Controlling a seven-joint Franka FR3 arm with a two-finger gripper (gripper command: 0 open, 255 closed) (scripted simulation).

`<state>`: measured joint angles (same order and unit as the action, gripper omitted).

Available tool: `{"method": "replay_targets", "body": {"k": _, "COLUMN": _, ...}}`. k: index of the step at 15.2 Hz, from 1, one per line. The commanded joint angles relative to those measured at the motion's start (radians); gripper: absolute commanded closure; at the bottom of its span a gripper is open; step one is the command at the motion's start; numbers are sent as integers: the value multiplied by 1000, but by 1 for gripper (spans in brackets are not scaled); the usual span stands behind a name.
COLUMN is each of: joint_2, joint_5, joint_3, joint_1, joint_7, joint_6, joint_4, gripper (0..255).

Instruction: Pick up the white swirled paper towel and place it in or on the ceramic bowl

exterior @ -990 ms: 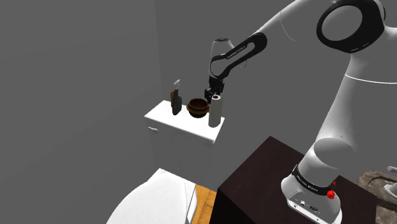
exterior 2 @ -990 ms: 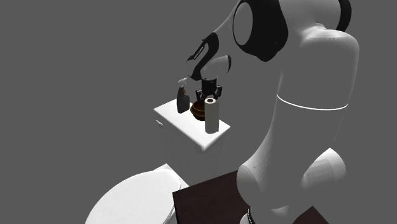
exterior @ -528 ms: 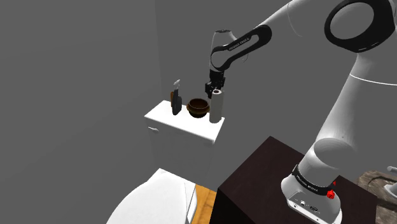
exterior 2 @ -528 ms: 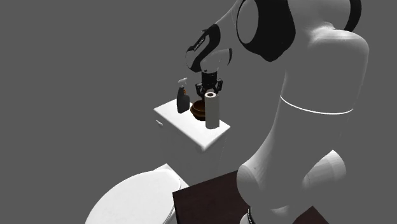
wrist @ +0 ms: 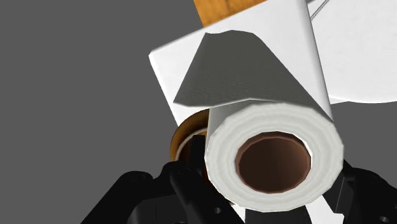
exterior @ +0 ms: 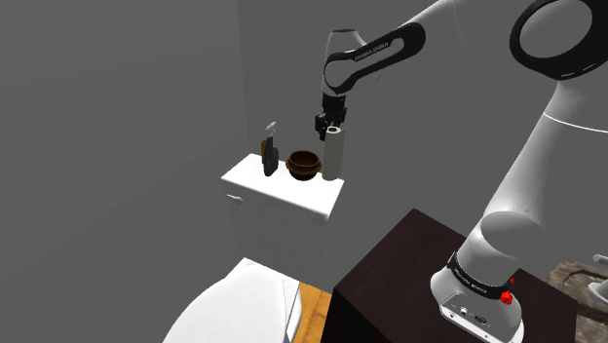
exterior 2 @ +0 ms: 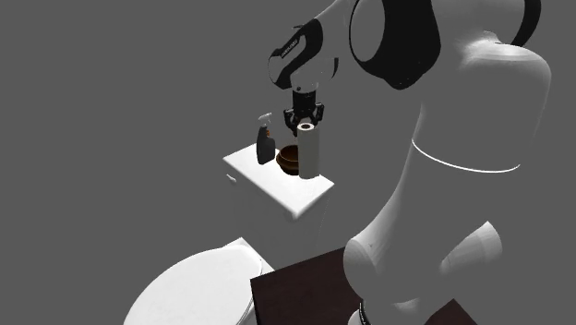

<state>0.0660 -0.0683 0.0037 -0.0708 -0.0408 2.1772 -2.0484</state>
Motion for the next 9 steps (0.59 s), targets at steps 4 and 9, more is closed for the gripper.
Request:
{"method": "replay_targets", "body": {"k": 4, "joint_2": -25, "joint_5": 3, "joint_3": 1, "joint_1": 1, "joint_7": -4, "joint_6": -64, "joint_4": 38, "gripper": 255}}
{"method": "replay_targets", "body": {"k": 9, "joint_2": -44, "joint_5": 5, "joint_3": 1, "joint_1": 1, "joint_7": -8, "joint_6": -128, "joint_4": 83, "gripper": 255}}
